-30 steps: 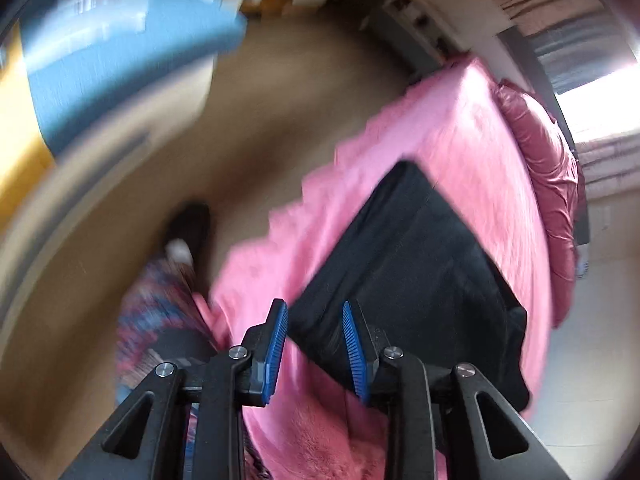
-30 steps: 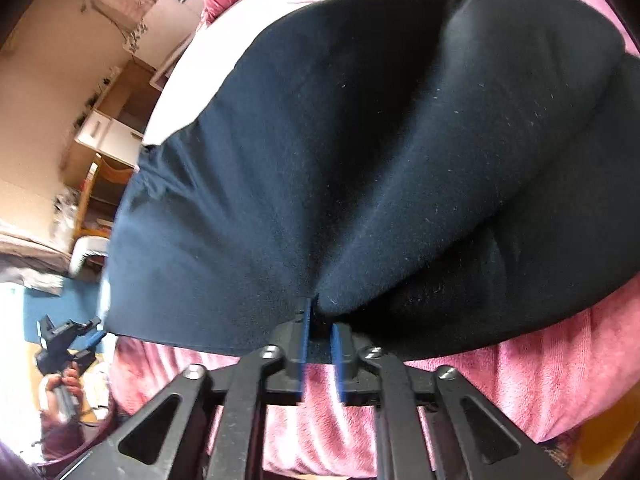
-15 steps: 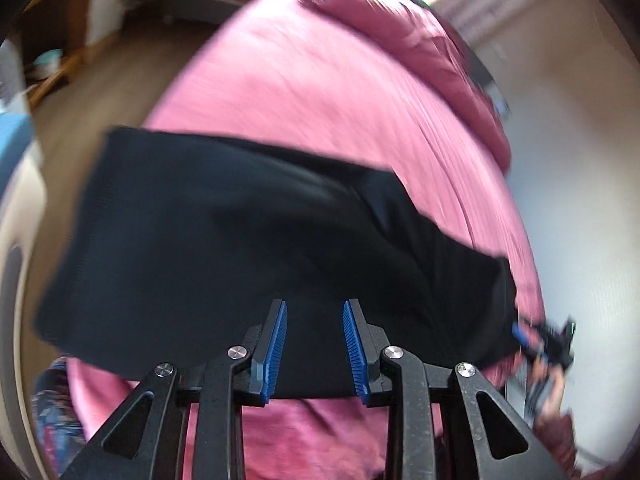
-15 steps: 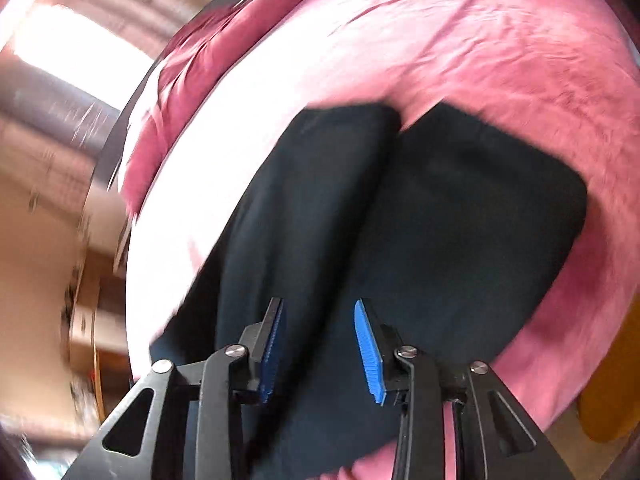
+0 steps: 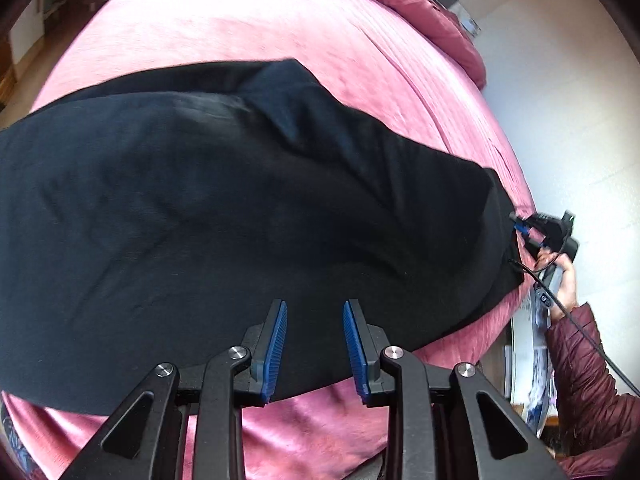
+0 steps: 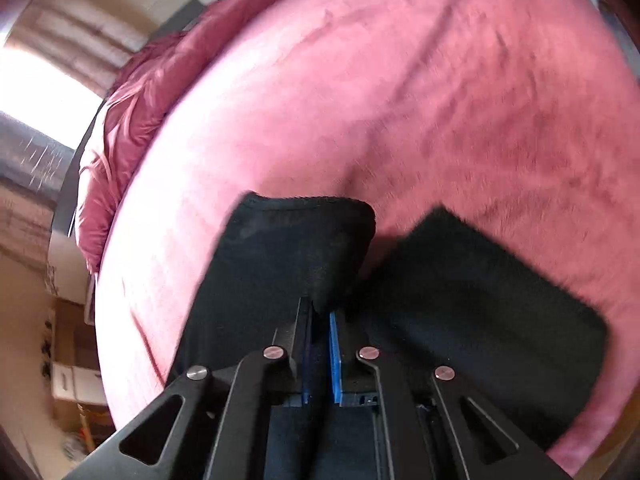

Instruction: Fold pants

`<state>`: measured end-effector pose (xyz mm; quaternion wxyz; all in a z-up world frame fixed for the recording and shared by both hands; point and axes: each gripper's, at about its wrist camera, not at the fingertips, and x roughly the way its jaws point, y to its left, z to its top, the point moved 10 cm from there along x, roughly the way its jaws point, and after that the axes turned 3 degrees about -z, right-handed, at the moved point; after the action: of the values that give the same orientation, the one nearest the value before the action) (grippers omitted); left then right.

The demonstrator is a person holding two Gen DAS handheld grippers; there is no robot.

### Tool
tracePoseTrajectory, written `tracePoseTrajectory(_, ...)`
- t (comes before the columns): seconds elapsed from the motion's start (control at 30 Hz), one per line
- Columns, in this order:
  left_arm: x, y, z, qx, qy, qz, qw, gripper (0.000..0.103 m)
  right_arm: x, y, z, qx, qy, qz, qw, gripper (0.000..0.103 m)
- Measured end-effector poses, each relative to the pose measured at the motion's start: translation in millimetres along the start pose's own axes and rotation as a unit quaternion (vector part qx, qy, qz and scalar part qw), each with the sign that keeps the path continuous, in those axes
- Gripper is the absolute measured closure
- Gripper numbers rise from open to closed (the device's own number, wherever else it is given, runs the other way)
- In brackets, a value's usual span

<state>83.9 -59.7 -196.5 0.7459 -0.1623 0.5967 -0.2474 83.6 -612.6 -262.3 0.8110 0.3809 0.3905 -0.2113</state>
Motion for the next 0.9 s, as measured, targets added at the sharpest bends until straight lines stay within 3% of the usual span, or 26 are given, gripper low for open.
tracePoseTrajectory(0.23,19,-15,-3,0.021,0.022,-0.02,0.9993,0.073,-81,11,4,-0.053,-0.043,-0.01,0.998,0.097)
tracePoseTrajectory(0.37,25,-19,-7,0.028,0.032,-0.027,0.9987,0.073,-90,-24,-16,-0.057,-0.019,-0.054,0.997,0.097)
tracePoseTrajectory(0.47,34,-22,-9,0.034,0.04,-0.024,0.9983,0.073,-72,-54,-32,-0.022,0.012,-0.059,0.998,0.094)
tracePoseTrajectory(0.57,38,-26,-8,0.035,0.04,-0.023,0.9983,0.073,-71,-84,-41,0.035,0.008,-0.041,0.998,0.084)
tracePoseTrajectory(0.67,33,-22,-8,0.034,0.037,-0.022,0.9985,0.072,-76,-102,-48,0.074,0.004,-0.016,0.997,0.083)
tracePoseTrajectory(0.8,32,-19,-8,0.031,0.036,-0.019,0.9987,0.072,-76,-104,-68,0.098,0.022,0.053,0.994,0.083)
tracePoseTrajectory(0.9,35,-26,-10,0.037,0.038,-0.011,0.9985,0.072,-72,-103,-71,0.1,0.014,0.063,0.993,0.083)
